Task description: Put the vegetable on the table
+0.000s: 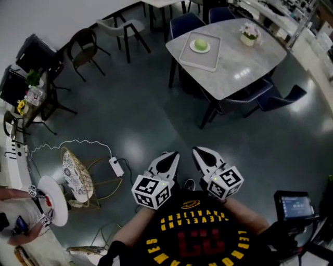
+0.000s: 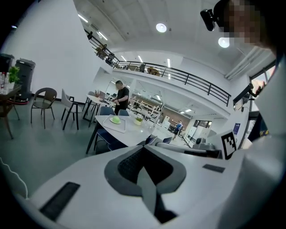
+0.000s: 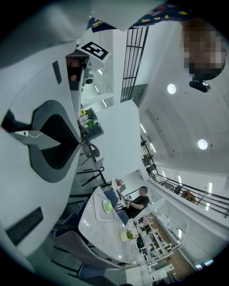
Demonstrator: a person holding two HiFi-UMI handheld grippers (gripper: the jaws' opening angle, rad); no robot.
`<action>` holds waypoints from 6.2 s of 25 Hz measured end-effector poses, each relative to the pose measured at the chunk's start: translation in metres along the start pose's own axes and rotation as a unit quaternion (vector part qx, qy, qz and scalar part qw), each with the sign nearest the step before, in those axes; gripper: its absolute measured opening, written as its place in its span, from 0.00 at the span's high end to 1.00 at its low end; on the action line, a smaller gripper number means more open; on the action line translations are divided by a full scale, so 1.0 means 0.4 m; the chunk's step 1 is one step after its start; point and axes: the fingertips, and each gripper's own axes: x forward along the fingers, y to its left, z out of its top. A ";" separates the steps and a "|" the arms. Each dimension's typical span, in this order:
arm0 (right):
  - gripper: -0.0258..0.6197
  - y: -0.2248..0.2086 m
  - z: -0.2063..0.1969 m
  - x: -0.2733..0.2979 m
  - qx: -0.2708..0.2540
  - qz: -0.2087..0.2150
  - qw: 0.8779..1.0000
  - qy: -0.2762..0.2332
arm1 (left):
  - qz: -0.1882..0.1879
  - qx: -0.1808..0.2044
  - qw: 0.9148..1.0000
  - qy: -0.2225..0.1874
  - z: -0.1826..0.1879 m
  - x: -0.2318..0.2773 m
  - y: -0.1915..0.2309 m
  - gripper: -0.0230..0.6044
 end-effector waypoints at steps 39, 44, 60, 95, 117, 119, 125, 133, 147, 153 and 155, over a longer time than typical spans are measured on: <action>0.95 -0.501 0.389 0.676 0.037 -0.064 0.997 -0.023 | -0.067 0.011 0.997 0.029 0.521 0.608 0.519 0.96; 0.95 -0.625 0.477 0.701 0.036 -0.060 0.997 -0.028 | -0.060 0.015 0.998 0.022 0.595 0.732 0.520 0.96; 0.95 -0.881 0.589 0.740 0.067 -0.084 0.993 -0.047 | -0.059 0.017 0.998 0.029 0.705 0.988 0.537 0.96; 0.77 -1.501 0.439 0.838 0.347 -0.340 0.872 -0.053 | -0.248 0.010 0.901 0.355 0.640 1.769 0.873 0.77; 0.77 -1.583 0.264 0.954 0.421 -0.315 0.849 0.044 | -0.192 0.044 0.858 0.474 0.503 1.877 0.972 0.77; 0.77 -1.577 0.280 0.963 0.424 -0.310 0.850 0.038 | -0.189 0.050 0.856 0.479 0.504 1.874 0.977 0.77; 0.77 -1.568 0.287 0.973 0.428 -0.310 0.848 0.041 | -0.194 0.079 0.838 0.504 0.490 1.859 0.975 0.82; 0.89 -1.567 0.274 0.975 0.429 -0.326 0.840 0.065 | -0.180 0.094 0.812 0.547 0.481 1.855 0.980 0.86; 0.91 -1.567 0.276 0.908 0.467 -0.325 0.821 0.034 | -0.178 0.023 0.808 0.561 0.447 1.815 0.932 0.89; 0.91 -1.570 0.267 0.871 0.472 -0.308 0.826 0.015 | -0.176 -0.017 0.812 0.557 0.414 1.795 0.912 0.89; 0.91 -1.555 0.272 0.860 0.469 -0.307 0.828 0.009 | -0.179 -0.023 0.814 0.553 0.414 1.777 0.902 0.89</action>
